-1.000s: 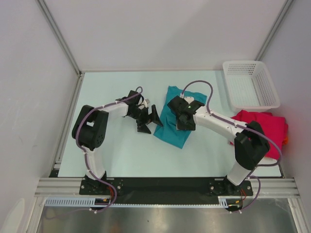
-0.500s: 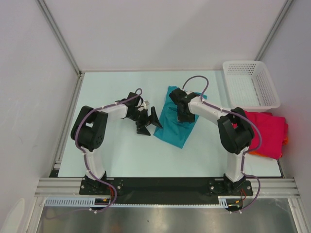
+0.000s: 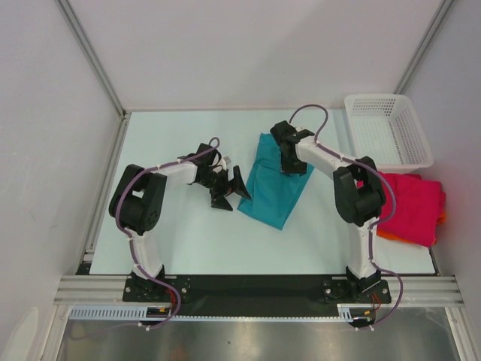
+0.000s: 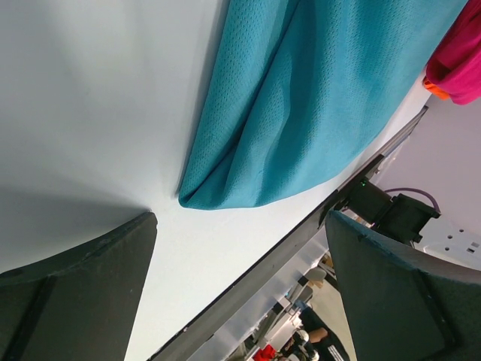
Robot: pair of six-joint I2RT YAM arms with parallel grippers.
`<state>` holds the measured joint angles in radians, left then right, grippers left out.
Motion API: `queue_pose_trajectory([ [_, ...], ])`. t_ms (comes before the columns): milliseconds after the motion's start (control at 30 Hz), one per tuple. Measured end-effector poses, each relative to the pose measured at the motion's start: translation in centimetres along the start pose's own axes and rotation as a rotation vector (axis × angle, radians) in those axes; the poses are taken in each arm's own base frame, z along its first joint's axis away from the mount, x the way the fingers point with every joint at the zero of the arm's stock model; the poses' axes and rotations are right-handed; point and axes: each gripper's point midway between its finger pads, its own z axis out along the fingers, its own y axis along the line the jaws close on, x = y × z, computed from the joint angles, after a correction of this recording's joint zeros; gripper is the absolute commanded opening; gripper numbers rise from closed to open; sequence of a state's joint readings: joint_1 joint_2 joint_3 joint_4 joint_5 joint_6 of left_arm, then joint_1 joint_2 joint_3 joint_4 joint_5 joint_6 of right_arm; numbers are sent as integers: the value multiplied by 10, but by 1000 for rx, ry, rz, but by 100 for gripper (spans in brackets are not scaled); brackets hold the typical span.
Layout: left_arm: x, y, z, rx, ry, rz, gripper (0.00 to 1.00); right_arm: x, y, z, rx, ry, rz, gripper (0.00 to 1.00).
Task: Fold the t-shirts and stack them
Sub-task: Fold the folded rectangular tshirt in 1/3 of the way, then grab one side of the 2/3 rectangular tshirt with both arms
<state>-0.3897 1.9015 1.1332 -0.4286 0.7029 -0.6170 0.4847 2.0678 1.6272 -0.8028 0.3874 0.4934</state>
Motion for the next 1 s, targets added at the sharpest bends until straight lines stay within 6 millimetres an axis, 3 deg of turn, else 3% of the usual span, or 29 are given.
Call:
queue_pose_trajectory([
  [167,0,0,0,0,0,1,100,3,-2,-21,-20,-26,-1,48],
  [367,1,0,0,7,2,2,99,13,-1,-103,-112,-149,11,49],
  [467,1,-2,1,17,2,7,100,33,9,-136,-187,-183,15,49],
  [533,-1,-2,1,22,-4,14,100,56,14,-138,-207,-163,5,49],
  [667,-3,-4,2,32,-14,25,100,129,14,-109,-161,-28,-58,49],
  [767,-3,-4,3,41,-14,29,100,169,6,-90,-108,54,-88,49],
  [867,-2,-4,4,52,-13,32,99,185,4,-81,-86,88,-85,49],
  [1000,-3,-5,5,68,-17,34,100,186,11,-77,-93,88,-72,49],
])
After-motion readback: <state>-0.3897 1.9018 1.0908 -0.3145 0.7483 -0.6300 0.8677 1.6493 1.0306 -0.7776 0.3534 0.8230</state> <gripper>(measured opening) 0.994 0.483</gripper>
